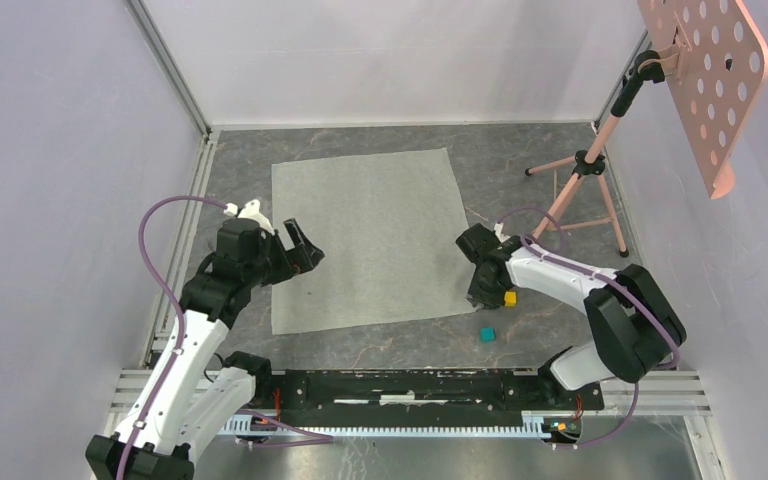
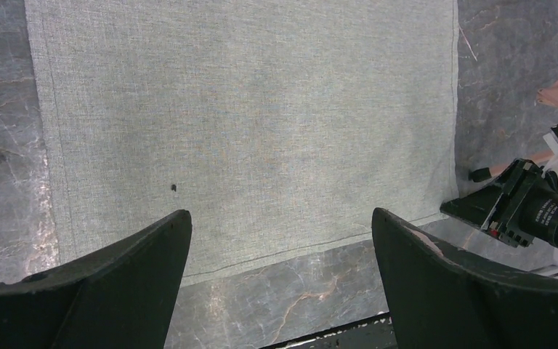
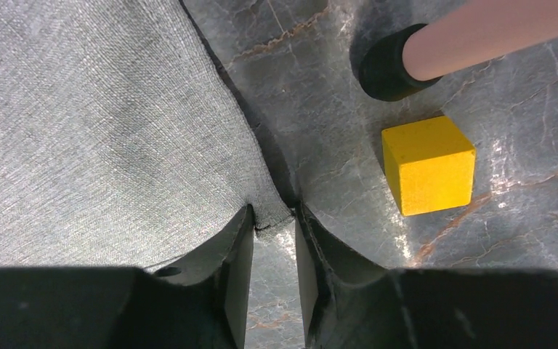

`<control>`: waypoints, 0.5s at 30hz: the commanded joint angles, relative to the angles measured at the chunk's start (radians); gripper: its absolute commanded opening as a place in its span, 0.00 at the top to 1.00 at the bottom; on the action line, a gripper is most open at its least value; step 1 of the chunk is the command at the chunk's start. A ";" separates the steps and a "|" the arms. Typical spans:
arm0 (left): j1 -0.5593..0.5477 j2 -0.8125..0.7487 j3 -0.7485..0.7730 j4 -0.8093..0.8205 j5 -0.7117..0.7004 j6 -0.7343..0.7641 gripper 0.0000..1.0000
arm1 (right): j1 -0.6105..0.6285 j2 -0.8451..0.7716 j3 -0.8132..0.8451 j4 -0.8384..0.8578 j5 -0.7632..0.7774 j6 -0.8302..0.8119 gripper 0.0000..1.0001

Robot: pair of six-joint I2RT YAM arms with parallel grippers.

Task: Fold the napkin into a case and place the utensils inside
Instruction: Pick up the flattened napkin from the center of the board.

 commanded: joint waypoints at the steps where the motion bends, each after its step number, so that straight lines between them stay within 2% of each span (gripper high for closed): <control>1: 0.005 -0.006 0.043 -0.013 -0.004 0.023 0.00 | 0.000 0.020 -0.080 0.071 0.065 0.045 0.74; 6: 0.005 0.033 0.002 -0.044 -0.025 -0.071 0.00 | -0.002 -0.010 -0.071 0.074 0.169 0.081 1.00; 8: 0.005 0.075 -0.004 -0.077 -0.036 -0.124 0.00 | -0.008 -0.023 -0.042 0.042 0.243 0.088 1.00; 11: 0.003 0.148 -0.015 -0.113 -0.041 -0.185 0.00 | -0.012 -0.046 -0.028 0.091 0.299 0.042 1.00; 15: -0.010 0.204 -0.080 -0.124 -0.013 -0.299 0.11 | -0.027 -0.064 -0.028 0.169 0.312 0.018 1.00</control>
